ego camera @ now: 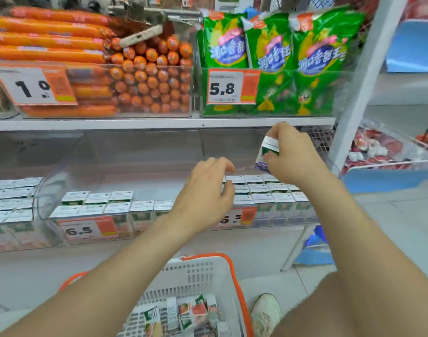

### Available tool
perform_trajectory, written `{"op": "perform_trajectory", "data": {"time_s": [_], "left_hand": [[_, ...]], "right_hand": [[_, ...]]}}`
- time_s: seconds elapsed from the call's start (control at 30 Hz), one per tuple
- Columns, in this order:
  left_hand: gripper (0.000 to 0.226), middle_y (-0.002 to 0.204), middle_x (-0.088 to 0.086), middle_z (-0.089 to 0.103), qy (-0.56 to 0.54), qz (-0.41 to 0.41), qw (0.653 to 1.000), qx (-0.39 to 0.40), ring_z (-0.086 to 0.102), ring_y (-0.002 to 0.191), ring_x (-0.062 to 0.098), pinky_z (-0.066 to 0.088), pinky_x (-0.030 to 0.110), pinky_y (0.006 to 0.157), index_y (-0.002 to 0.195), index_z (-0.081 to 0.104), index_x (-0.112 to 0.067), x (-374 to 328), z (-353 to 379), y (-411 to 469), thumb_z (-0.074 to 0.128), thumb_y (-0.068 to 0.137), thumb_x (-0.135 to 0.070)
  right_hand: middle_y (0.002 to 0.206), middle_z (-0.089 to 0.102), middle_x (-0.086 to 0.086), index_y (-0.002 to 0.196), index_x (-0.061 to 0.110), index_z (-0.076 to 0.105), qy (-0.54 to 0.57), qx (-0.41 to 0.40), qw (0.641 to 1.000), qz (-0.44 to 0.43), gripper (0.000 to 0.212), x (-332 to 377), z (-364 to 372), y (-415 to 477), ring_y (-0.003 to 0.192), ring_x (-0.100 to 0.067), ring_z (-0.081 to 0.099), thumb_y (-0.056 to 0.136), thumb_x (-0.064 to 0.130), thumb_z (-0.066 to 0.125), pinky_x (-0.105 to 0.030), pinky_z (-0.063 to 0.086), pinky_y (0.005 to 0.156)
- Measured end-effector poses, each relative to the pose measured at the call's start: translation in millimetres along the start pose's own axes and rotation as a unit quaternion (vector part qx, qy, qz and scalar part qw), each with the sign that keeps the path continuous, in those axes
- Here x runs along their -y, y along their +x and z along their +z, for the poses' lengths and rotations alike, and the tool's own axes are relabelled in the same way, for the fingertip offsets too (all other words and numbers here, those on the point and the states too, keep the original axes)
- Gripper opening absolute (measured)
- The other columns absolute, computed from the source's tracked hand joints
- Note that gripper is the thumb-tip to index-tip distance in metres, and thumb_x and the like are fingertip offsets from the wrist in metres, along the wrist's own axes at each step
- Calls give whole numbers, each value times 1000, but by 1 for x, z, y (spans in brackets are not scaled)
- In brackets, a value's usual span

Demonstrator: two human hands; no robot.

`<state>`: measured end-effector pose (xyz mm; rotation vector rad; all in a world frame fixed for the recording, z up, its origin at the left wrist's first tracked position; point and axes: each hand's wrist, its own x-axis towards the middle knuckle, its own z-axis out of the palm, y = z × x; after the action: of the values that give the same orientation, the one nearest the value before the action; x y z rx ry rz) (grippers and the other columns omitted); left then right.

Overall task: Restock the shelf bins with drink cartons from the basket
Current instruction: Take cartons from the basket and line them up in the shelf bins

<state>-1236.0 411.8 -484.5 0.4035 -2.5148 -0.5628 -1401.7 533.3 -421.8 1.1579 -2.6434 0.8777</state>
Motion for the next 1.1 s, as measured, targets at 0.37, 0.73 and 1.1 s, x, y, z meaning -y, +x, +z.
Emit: {"op": "perform_trajectory", "data": {"time_s": [0.37, 0.73, 1.1], "left_hand": [[71, 135, 3, 56, 271, 69, 951, 130, 50, 122, 31, 41, 46, 101, 139, 51, -20, -1, 84, 7, 13, 100, -66], [37, 129, 5, 57, 166, 112, 975, 92, 51, 119, 28, 44, 37, 100, 131, 57, -13, 9, 71, 2, 50, 104, -38], [18, 94, 1, 63, 76, 96, 992, -8, 58, 86, 27, 49, 40, 73, 96, 66, -12, 76, 5, -106, 51, 87, -7]], "right_hand": [[131, 62, -20, 132, 17, 64, -135, 134, 982, 7, 40, -136, 41, 36, 115, -42, 60, 96, 1, 62, -45, 52, 90], [107, 57, -20, 123, 0, 58, -156, 147, 977, -12, 35, -99, 43, 19, 98, -41, 58, 89, 1, 50, -48, 55, 82], [64, 60, -12, 69, 8, 62, -83, 401, 885, -223, 20, 56, 87, -108, 65, -32, 57, 87, 11, 52, -37, 50, 59]]}}
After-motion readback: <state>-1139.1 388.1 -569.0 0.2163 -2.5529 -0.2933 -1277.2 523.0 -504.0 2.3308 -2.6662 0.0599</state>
